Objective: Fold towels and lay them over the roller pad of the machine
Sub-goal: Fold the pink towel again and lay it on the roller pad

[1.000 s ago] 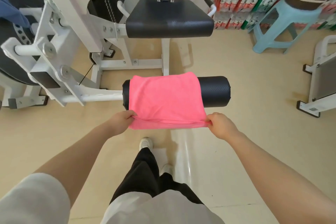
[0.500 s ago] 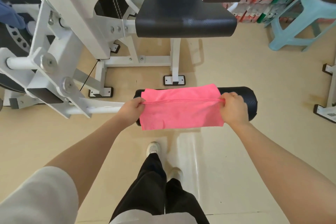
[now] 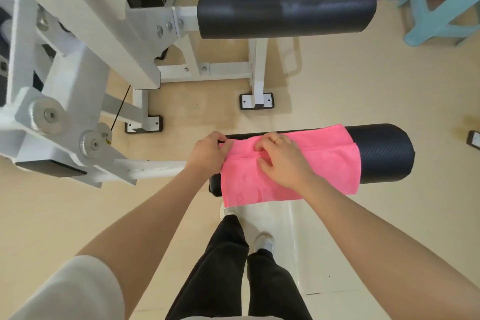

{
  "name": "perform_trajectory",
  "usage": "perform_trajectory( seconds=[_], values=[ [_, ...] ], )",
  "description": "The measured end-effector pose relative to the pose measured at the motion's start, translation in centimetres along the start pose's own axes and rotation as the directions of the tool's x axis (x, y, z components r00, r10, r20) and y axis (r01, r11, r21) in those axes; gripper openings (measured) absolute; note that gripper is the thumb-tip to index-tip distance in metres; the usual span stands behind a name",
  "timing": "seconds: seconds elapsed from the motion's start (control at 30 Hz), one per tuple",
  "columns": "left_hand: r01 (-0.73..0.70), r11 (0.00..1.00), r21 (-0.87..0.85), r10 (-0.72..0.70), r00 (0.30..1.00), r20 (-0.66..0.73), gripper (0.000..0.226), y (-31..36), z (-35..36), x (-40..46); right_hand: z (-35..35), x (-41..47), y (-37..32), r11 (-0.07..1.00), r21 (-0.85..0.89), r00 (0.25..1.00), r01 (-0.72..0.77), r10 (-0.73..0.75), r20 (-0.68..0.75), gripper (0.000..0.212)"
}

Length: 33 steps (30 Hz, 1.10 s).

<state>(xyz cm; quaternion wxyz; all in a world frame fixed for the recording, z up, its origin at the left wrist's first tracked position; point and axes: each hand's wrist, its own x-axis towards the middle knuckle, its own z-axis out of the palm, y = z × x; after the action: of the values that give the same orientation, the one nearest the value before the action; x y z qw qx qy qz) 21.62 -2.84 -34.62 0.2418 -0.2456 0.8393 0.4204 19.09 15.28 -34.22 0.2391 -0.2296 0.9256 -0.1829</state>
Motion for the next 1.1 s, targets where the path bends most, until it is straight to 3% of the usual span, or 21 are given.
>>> perform_trajectory(
  seconds=[0.27,0.33,0.4,0.43,0.47,0.53,0.6,0.63,0.73,0.83,0.93,1.03,1.1],
  values=[
    [-0.034,0.985,0.169,0.029,0.999,0.030,0.022,-0.3,-1.1,1.7,-0.6,0.9,0.2,0.999,0.047,0.999,-0.011,0.010,0.033,0.011],
    [-0.042,0.956,0.291,0.042,0.999,0.006,0.019,-0.4,-1.0,1.4,-0.7,0.9,0.0,0.999,0.040,1.000,-0.006,0.005,0.027,0.011],
    [-0.092,0.911,0.402,0.132,0.988,-0.075,0.017,-0.1,-0.9,0.9,-0.6,1.0,-0.1,1.000,0.025,1.000,-0.007,0.006,0.013,0.012],
    [-0.183,0.899,0.398,0.239,0.967,-0.093,0.022,0.1,-0.9,0.6,-0.6,0.9,-0.2,1.000,0.017,1.000,-0.006,0.006,0.008,0.012],
    [-0.314,0.873,0.374,0.362,0.930,-0.065,0.033,0.3,-0.7,0.4,-0.5,0.9,-0.2,1.000,0.012,1.000,-0.001,0.001,0.002,0.013],
    [-0.514,0.760,0.398,0.495,0.854,0.159,0.059,0.7,-0.4,0.2,-0.5,0.6,-0.1,1.000,0.014,1.000,0.007,-0.007,-0.017,0.017],
    [-0.573,0.636,0.517,0.433,0.819,0.376,0.062,1.0,0.3,0.1,-0.9,0.1,0.7,1.000,-0.025,0.999,-0.015,0.014,-0.040,0.025],
    [-0.571,0.602,0.558,0.394,0.820,0.414,0.058,0.9,0.5,0.2,-1.1,-0.2,1.4,0.997,-0.065,0.998,-0.040,0.036,-0.050,0.028],
    [-0.529,0.656,0.538,0.377,0.848,0.373,0.043,0.5,0.4,0.7,-2.5,-1.9,4.2,0.980,-0.118,0.986,-0.160,0.153,-0.062,0.034],
    [-0.511,0.771,0.380,0.367,0.844,0.391,0.024,0.5,-0.6,1.1,-4.3,-3.6,7.0,0.954,-0.108,0.960,-0.278,0.274,-0.051,0.034],
    [-0.509,0.814,0.279,0.336,0.805,0.489,0.039,1.3,-2.0,1.6,-5.7,-4.1,9.2,0.935,-0.140,0.944,-0.326,0.330,0.002,0.031],
    [-0.409,0.891,0.197,0.232,0.783,0.577,0.037,1.9,-3.4,2.1,-7.1,-3.6,10.6,0.953,0.037,0.952,-0.301,0.298,0.071,0.024],
    [-0.325,0.940,0.102,0.180,0.727,0.663,0.034,2.3,-4.1,2.3,-8.2,-3.2,11.1,0.938,0.138,0.941,-0.318,0.294,0.170,0.025]
  ],
)
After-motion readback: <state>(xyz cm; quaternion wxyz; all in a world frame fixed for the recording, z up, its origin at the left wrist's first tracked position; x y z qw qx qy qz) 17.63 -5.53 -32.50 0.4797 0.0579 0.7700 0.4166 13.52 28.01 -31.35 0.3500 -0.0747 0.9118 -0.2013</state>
